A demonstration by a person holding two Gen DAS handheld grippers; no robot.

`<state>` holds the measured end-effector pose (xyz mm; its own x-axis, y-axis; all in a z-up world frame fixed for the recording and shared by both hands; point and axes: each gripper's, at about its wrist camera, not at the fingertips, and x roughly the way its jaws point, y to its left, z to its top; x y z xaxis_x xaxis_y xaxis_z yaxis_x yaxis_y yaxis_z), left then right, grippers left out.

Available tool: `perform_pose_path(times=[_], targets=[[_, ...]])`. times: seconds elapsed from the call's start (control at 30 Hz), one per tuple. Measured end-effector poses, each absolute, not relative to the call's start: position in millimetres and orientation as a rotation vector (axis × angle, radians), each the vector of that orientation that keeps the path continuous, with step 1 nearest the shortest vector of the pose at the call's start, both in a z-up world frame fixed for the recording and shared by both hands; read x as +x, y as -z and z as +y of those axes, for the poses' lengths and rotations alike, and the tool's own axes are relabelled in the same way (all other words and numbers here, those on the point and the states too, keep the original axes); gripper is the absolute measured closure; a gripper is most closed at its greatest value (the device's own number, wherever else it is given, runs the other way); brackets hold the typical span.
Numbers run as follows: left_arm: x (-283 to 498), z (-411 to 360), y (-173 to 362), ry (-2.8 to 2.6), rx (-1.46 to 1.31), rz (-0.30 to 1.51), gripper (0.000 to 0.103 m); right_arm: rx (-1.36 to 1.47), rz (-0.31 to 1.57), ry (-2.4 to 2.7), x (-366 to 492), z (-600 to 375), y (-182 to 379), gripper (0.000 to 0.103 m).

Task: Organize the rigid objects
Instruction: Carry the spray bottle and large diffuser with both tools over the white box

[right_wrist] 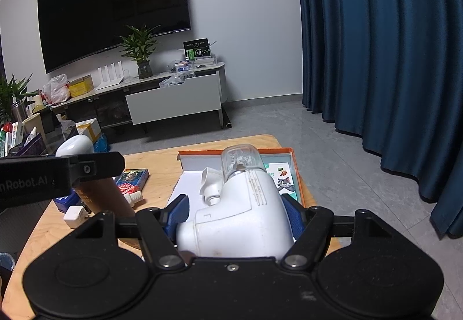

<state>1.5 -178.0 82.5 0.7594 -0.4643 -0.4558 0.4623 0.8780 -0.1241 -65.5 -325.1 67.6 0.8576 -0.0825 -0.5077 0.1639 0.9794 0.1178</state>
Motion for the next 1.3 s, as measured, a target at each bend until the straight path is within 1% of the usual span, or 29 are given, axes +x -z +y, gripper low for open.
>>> perform_pose_path(times=[1.3], targets=[[-0.9, -177.0, -80.5, 0.502, -0.023, 0.503, 0.067, 0.149, 0.54, 0.119, -67.8, -317.3, -63.5, 0.02]])
